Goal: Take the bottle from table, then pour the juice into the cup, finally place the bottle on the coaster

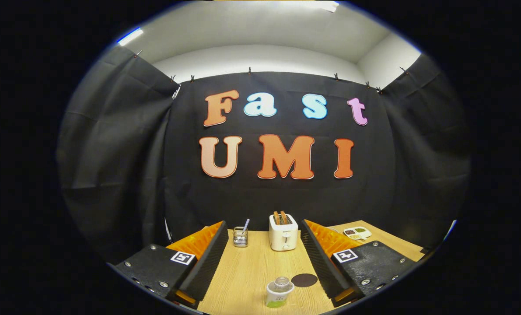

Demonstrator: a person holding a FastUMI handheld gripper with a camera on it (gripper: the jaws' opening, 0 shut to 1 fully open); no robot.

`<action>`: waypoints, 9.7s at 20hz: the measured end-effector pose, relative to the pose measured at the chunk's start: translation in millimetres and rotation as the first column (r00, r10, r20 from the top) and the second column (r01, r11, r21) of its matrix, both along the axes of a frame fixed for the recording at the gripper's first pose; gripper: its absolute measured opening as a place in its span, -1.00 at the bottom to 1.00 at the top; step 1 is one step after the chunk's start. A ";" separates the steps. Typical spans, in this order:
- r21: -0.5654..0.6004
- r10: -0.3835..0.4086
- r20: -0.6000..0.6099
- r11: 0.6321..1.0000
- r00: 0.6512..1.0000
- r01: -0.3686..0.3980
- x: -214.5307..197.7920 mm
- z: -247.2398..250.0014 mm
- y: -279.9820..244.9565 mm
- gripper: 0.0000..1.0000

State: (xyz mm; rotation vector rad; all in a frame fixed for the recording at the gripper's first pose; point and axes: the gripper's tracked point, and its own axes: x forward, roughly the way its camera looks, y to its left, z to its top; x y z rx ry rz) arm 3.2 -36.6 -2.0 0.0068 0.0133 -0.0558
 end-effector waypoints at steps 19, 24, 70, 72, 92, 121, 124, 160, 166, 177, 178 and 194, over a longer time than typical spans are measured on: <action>0.047 -0.005 -0.141 0.999 0.990 0.012 19.7 -115.0 -16.6 0.98; 0.056 -0.016 -0.186 0.998 0.982 0.027 21.8 -154.4 -27.5 0.98; 0.411 0.050 -0.306 0.908 0.951 0.085 44.5 -248.4 -51.1 0.02; 0.483 0.064 -0.290 0.871 0.955 0.089 46.6 -242.6 -52.9 0.02; 0.929 0.077 -0.140 0.354 0.987 0.104 70.5 -208.3 -76.2 0.02; 0.997 0.050 -0.035 -0.063 0.998 0.038 90.0 -186.5 -77.1 0.04; 0.995 0.048 -0.030 -0.089 0.998 0.034 89.3 -182.2 -76.7 0.03; 0.972 0.046 -0.065 -0.224 0.997 0.074 81.7 -179.7 -80.8 0.03; 0.970 0.046 -0.064 -0.231 0.997 0.073 82.0 -178.5 -83.1 0.03; 0.961 0.049 -0.075 -0.263 0.996 0.086 78.2 -171.0 -85.4 0.04; 0.960 0.048 -0.078 -0.267 0.996 0.088 78.2 -171.3 -87.0 0.03; 0.936 0.044 -0.121 -0.328 0.992 0.128 81.1 -162.8 -89.5 0.04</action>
